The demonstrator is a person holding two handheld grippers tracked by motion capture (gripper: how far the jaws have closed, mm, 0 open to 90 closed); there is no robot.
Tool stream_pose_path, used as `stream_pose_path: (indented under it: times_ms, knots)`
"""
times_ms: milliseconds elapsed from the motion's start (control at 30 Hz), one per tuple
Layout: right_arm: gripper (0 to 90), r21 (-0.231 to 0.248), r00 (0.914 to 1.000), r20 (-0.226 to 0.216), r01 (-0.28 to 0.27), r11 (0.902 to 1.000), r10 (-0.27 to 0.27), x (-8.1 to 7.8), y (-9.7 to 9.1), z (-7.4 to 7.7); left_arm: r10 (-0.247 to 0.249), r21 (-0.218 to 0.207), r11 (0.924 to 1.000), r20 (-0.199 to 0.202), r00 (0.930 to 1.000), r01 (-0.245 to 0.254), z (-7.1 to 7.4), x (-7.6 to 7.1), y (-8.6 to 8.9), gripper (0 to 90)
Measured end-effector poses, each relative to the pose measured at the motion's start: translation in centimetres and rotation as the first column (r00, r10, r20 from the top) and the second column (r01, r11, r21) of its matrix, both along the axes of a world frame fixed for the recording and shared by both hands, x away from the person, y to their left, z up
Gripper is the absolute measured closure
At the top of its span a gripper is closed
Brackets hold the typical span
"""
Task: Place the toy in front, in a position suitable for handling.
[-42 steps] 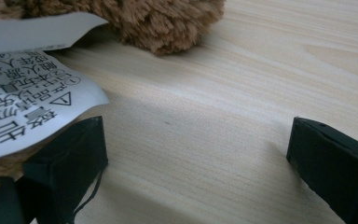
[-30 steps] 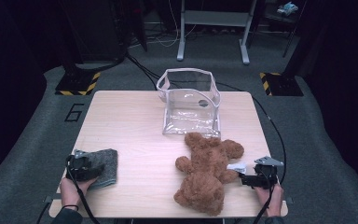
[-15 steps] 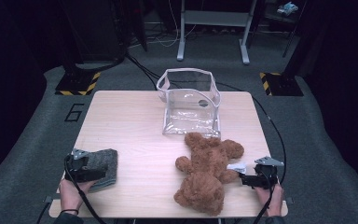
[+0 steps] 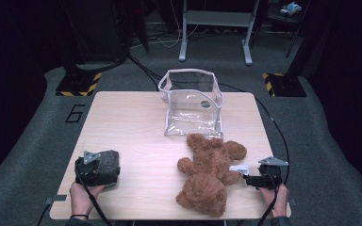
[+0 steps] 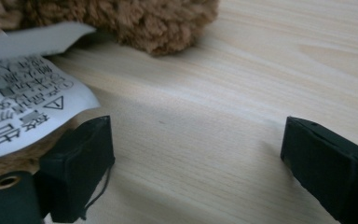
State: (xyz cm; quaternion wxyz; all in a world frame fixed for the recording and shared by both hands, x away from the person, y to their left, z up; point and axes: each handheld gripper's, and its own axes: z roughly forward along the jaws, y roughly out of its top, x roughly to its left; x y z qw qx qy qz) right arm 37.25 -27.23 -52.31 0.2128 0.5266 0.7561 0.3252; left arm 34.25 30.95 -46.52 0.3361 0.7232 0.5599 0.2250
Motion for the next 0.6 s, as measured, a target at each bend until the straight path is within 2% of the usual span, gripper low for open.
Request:
stream_pose_path:
  times_ms: [67,167,267,400,467,567,600]
  knots:
    - [9.2,0.038,0.9999,0.011,0.013,0.9992,-0.013,-0.2,-0.6,1.1,-0.010,-0.002,0.9999,0.001,0.9999,0.010,0.1,-0.2,-0.5,1.1]
    - [9.7,0.071,0.9990,0.045,0.005,0.9975,-0.008,-0.6,-1.2,3.0,-0.031,-0.005,0.9995,0.004,0.9995,0.031,0.0,-0.5,-1.3,0.8]
    - [9.8,0.083,0.9980,0.061,-0.021,0.9963,0.016,-0.7,-1.2,4.6,-0.055,-0.003,0.9985,0.000,0.9985,0.055,-0.2,-0.6,-2.2,0.2]
    - [10.5,0.049,0.9965,0.061,-0.059,0.9971,0.056,-0.5,0.0,5.9,-0.087,-0.017,0.9960,0.005,0.9962,0.088,-0.4,-1.0,-3.4,0.0]
    - [10.9,0.056,0.9943,0.079,-0.077,0.9955,0.072,-0.4,0.4,6.5,-0.103,-0.025,0.9944,0.001,0.9947,0.103,-0.5,-1.1,-3.9,0.0]
    - [11.0,0.056,0.9924,0.082,-0.097,0.9937,0.092,-0.2,1.1,7.3,-0.119,-0.023,0.9927,-0.008,0.9929,0.119,-0.7,-1.2,-4.6,0.0]
    - [11.0,0.042,0.9916,0.082,-0.104,0.9937,0.101,-0.1,1.4,7.5,-0.124,-0.035,0.9917,-0.006,0.9922,0.124,-0.8,-1.3,-4.8,0.0]
